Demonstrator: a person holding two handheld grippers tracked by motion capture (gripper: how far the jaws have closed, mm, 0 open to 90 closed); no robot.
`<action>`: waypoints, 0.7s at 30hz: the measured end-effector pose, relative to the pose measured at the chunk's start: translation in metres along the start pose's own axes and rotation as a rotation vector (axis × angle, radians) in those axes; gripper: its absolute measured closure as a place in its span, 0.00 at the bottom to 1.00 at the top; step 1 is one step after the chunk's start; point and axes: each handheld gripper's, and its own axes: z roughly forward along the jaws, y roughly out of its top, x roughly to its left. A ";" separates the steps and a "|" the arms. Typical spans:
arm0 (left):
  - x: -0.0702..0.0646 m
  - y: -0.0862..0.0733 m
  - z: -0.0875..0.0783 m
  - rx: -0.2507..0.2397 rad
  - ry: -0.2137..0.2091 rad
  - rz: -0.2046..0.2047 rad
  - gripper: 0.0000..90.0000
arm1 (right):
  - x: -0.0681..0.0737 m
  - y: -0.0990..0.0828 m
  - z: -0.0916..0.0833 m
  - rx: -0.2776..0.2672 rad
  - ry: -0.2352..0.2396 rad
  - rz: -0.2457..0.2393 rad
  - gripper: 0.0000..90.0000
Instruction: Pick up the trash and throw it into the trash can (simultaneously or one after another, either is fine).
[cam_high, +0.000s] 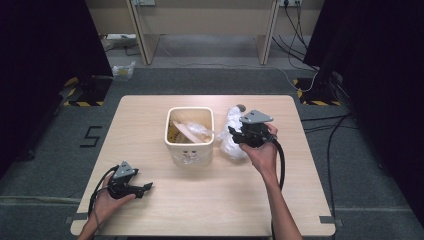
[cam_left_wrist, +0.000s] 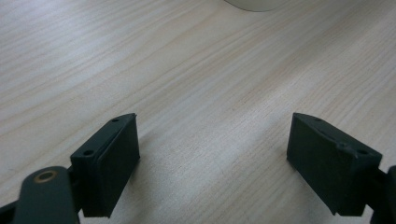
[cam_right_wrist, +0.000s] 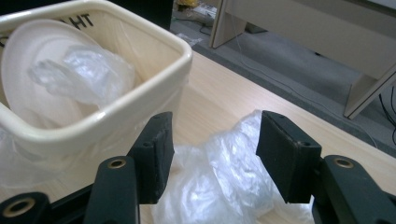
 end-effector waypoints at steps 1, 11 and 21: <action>0.000 0.000 0.000 0.001 0.000 0.001 0.18 | -0.001 -0.002 0.000 0.001 -0.003 0.005 0.50; 0.000 0.000 0.000 0.000 0.000 0.000 0.18 | -0.003 -0.019 -0.003 0.002 -0.008 0.017 0.50; 0.000 0.000 0.000 -0.001 0.002 0.001 0.18 | -0.003 -0.024 0.001 0.004 -0.003 0.018 0.49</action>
